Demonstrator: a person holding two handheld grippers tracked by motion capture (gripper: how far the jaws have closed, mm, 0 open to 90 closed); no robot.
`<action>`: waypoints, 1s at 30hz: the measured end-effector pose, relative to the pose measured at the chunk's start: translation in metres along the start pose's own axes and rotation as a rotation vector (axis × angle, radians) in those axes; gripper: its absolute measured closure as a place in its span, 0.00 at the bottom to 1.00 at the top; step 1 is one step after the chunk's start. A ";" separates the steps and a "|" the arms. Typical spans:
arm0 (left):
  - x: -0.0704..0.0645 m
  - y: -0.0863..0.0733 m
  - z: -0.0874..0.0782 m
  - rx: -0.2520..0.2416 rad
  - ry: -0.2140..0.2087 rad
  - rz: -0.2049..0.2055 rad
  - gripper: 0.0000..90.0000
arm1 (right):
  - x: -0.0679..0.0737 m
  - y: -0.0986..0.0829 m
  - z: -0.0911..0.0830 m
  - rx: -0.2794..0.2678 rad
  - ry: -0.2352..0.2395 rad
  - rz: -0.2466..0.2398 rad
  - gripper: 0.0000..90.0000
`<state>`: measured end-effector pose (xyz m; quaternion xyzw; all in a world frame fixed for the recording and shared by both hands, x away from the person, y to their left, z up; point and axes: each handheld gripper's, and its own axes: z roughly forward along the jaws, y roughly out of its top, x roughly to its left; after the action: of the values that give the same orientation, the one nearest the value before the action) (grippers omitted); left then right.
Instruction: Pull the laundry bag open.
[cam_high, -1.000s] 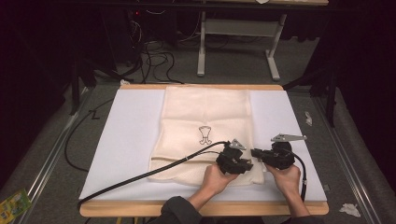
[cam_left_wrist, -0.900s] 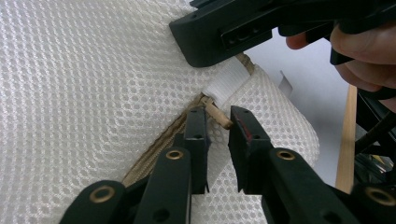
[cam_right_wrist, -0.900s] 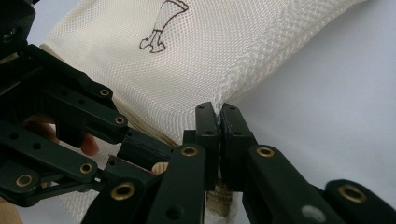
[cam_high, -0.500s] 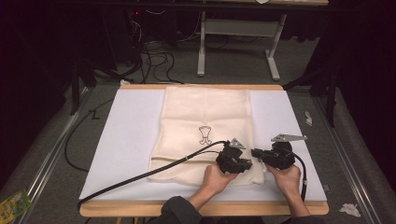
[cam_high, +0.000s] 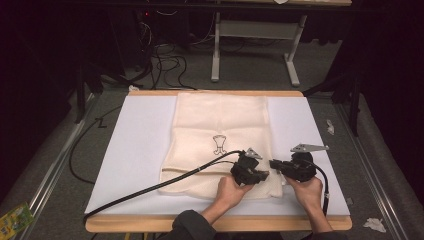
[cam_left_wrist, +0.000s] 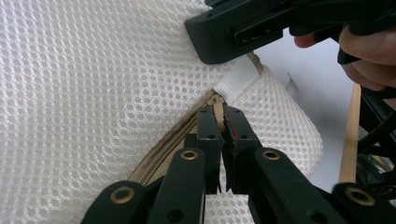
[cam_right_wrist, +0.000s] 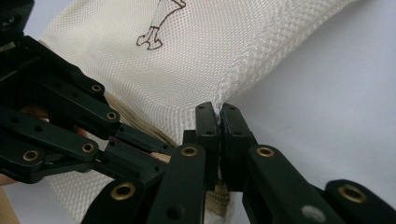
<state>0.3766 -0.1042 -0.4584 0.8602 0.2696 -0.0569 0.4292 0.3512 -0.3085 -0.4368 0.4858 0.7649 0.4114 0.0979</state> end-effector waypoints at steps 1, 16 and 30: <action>0.000 0.000 0.000 0.000 -0.001 0.003 0.96 | 0.000 0.000 0.000 0.000 0.000 0.002 0.99; -0.001 0.001 -0.004 0.011 0.013 0.016 0.97 | -0.003 -0.002 -0.001 -0.002 0.002 -0.003 0.99; -0.001 0.000 -0.006 0.018 0.015 0.023 0.97 | -0.004 -0.004 -0.001 0.004 0.008 -0.004 0.99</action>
<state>0.3752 -0.1004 -0.4546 0.8675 0.2625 -0.0479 0.4199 0.3502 -0.3127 -0.4400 0.4830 0.7671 0.4114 0.0947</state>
